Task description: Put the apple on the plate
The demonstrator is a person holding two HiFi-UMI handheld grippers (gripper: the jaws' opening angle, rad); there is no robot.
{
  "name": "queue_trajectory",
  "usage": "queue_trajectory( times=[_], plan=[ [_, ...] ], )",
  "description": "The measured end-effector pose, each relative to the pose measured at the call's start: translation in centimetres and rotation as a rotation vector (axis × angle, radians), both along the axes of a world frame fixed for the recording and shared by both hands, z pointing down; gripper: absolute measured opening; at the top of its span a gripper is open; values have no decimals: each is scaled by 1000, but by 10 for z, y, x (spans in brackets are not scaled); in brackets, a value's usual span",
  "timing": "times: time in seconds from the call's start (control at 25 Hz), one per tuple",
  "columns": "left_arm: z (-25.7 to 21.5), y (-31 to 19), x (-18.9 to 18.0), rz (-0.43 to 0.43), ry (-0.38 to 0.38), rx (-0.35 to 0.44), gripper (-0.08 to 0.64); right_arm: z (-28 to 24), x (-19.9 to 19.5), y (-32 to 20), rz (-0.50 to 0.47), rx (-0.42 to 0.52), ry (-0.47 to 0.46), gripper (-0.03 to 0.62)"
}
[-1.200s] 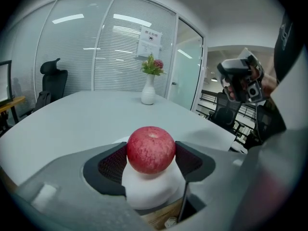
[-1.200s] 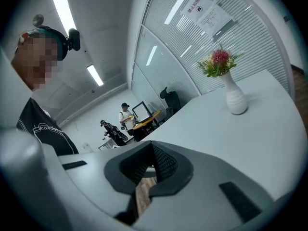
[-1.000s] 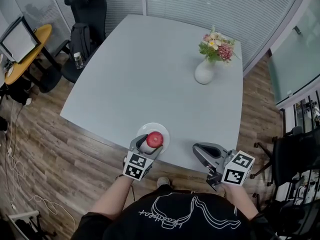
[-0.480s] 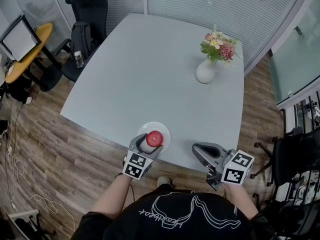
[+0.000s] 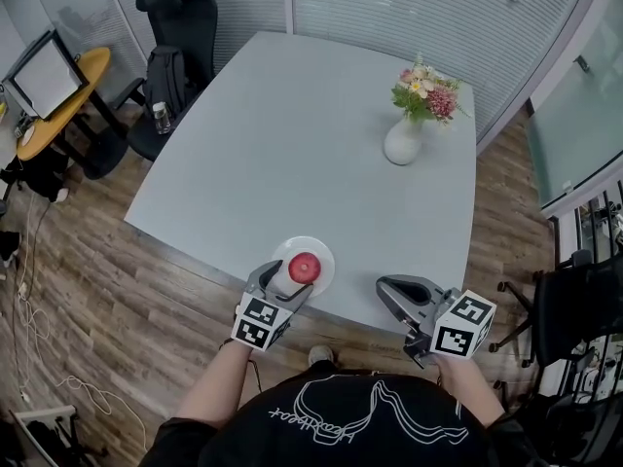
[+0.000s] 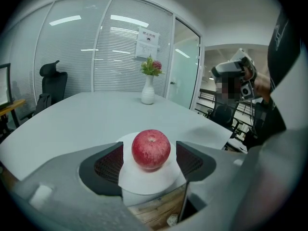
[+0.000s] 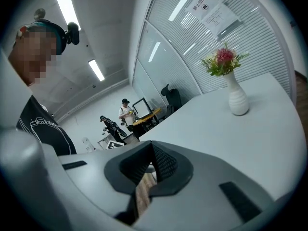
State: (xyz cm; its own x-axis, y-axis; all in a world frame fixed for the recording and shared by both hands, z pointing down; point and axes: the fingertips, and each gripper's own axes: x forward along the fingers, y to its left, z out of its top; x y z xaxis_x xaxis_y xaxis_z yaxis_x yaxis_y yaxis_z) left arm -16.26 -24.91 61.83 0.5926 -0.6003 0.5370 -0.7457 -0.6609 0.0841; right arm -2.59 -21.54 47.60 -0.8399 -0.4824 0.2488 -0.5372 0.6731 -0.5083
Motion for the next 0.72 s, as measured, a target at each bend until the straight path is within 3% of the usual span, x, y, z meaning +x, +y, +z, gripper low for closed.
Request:
queue_trajectory(
  times=[0.16,0.4,0.6,0.72],
  plan=[
    [-27,11,-19,-89,87,-34,333,-7,1,2,-10,30,4,9],
    [-108,37,-16,-119,288,5,309,-24,-3,11,-40,80,7,9],
    [-181,60,12,-38,406,69,60,-44,-3,27,-77,137,10,9],
    [-199,71,37,1,399,89,20,-49,4,34,-112,175,21,9]
  ],
)
